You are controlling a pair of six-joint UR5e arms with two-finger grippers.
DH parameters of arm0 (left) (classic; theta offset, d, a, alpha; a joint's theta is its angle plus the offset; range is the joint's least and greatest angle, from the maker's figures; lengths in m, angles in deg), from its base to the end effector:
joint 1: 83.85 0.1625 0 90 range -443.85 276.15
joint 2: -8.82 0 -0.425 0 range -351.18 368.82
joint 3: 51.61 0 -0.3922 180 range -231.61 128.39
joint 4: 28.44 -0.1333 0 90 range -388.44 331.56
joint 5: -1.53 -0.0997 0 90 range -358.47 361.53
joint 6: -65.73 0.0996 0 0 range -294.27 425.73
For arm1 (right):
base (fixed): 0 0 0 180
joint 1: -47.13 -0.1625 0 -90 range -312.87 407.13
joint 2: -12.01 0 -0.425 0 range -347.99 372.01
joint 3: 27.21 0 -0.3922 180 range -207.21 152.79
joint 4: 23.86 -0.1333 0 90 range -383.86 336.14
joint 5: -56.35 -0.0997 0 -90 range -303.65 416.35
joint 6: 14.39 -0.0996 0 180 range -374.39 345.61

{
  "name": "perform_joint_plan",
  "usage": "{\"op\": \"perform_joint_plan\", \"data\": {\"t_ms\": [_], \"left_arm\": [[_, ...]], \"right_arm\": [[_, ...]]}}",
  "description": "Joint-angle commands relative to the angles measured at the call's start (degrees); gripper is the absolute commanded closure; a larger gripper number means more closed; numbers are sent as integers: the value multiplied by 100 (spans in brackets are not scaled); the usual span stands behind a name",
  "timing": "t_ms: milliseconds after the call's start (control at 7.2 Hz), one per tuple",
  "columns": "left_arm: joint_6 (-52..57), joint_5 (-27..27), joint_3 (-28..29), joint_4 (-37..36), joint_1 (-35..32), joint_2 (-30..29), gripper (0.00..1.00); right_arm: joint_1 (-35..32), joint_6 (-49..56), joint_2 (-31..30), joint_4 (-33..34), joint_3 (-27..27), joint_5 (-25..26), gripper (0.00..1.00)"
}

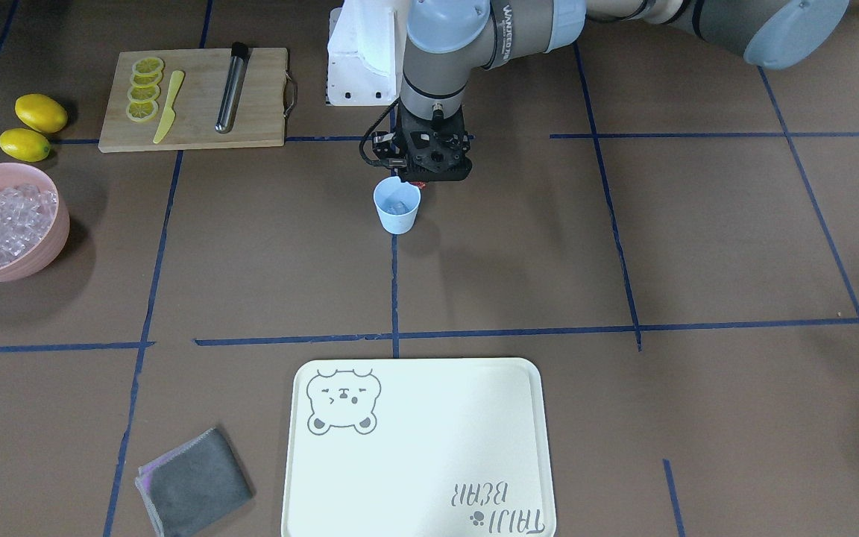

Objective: Put ice and strawberries in cup
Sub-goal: 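Carry the strawberry with the left gripper over the blue cup, then open the left gripper to drop the strawberry into the cup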

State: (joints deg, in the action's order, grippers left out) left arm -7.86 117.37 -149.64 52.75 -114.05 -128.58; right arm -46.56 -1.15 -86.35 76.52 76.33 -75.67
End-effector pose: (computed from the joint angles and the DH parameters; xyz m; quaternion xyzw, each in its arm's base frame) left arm 0.5330 -0.4142 0.1163 -0.0360 0.4355 -0.0196 0.8993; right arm 0.0936 -0.4162 0.6303 0.0108 -0.3605 -0.0614 0.9307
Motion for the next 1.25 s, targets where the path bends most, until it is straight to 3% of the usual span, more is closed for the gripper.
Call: {"op": "perform_joint_plan", "data": {"t_ms": [0, 139, 278, 416, 833, 1110], "left_arm": [[-112, -174, 282, 54, 137, -225, 81], [-112, -193, 344, 89, 155, -243, 65], [-120, -193, 363, 89, 155, -235, 26], [-112, -202, 371, 89, 155, -217, 0], [-59, -193, 284, 28, 146, -165, 0], [551, -167, -21, 2, -141, 421, 0]], "right_arm": [[0, 3, 18, 0, 0, 1, 0], [0, 3, 27, 0, 9, 9, 0], [0, 3, 27, 0, 0, 10, 0], [0, 3, 36, 0, 9, 10, 0], [0, 3, 36, 0, 9, 9, 0], [0, -14, 27, 0, 0, 10, 0]]}}
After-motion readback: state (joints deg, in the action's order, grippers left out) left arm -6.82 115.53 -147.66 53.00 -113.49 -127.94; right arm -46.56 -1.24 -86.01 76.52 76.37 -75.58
